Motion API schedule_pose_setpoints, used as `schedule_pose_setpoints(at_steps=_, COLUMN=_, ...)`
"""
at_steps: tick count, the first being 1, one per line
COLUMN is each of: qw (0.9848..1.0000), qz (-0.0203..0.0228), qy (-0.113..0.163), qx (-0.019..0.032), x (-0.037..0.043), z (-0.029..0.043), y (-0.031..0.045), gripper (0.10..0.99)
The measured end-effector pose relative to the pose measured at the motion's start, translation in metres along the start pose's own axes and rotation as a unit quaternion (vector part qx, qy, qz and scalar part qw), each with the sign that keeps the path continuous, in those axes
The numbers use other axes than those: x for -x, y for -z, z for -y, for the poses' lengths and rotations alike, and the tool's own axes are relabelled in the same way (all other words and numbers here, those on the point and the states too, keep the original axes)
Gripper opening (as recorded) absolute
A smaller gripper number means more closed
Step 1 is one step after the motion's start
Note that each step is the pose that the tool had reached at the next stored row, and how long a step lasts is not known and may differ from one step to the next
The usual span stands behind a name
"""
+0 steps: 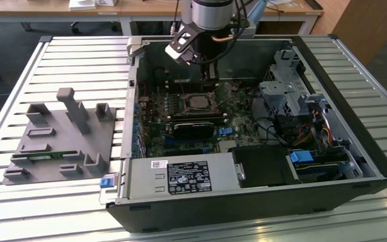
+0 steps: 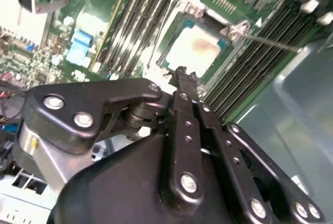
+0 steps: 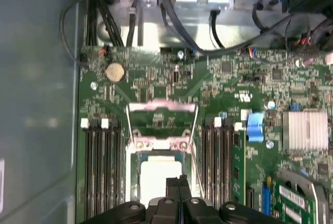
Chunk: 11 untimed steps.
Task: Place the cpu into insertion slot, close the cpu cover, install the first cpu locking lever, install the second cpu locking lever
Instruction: 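Close the cpu cover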
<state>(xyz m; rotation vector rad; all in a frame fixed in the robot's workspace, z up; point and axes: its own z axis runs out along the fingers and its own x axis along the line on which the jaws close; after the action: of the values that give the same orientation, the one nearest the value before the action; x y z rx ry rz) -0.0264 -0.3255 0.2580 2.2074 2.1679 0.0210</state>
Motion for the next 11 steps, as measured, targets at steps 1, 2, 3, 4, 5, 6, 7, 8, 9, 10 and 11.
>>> schedule_pose_setpoints(at_steps=1, qw=1.0000, qz=0.0000, qy=0.000, qx=-0.0004, x=0.0000, z=-0.0022, y=-0.0001, gripper=0.106)
schedule_pose_setpoints(at_steps=2, qw=1.0000, qz=0.0001, qy=0.000, qx=-0.0005, x=0.0000, z=-0.0034, y=0.0000, gripper=0.106)
schedule_pose_setpoints(at_steps=3, qw=1.0000, qz=0.0000, qy=0.000, qx=-0.0006, x=0.0000, z=-0.0036, y=0.0014, gripper=0.106)
schedule_pose_setpoints(at_steps=4, qw=1.0000, qz=0.0000, qy=0.000, qx=-0.0006, x=0.0001, z=-0.0038, y=0.0040, gripper=0.106)
schedule_pose_setpoints(at_steps=5, qw=1.0000, qz=0.0000, qy=0.000, qx=-0.0006, x=0.0001, z=-0.0039, y=0.0071, gripper=0.106)
schedule_pose_setpoints(at_steps=6, qw=1.0000, qz=-0.0001, qy=0.000, qx=-0.0006, x=0.0002, z=-0.0040, y=0.0097, gripper=0.106)
schedule_pose_setpoints(at_steps=7, qw=1.0000, qz=-0.0002, qy=0.000, qx=-0.0006, x=0.0002, z=-0.0043, y=0.0112, gripper=0.106)
schedule_pose_setpoints(at_steps=8, qw=1.0000, qz=-0.0004, qy=0.000, qx=-0.0006, x=0.0002, z=-0.0043, y=0.0112, gripper=0.106)
schedule_pose_setpoints(at_steps=9, qw=1.0000, qz=-0.0006, qy=0.000, qx=-0.0005, x=0.0002, z=-0.0049, y=0.0111, gripper=0.106)
schedule_pose_setpoints(at_steps=10, qw=1.0000, qz=-0.0011, qy=0.000, qx=-0.0005, x=0.0002, z=-0.0064, y=0.0111, gripper=0.106)
schedule_pose_setpoints(at_steps=11, qw=1.0000, qz=-0.0012, qy=0.000, qx=-0.0006, x=0.0001, z=-0.0080, y=0.0111, gripper=0.106)
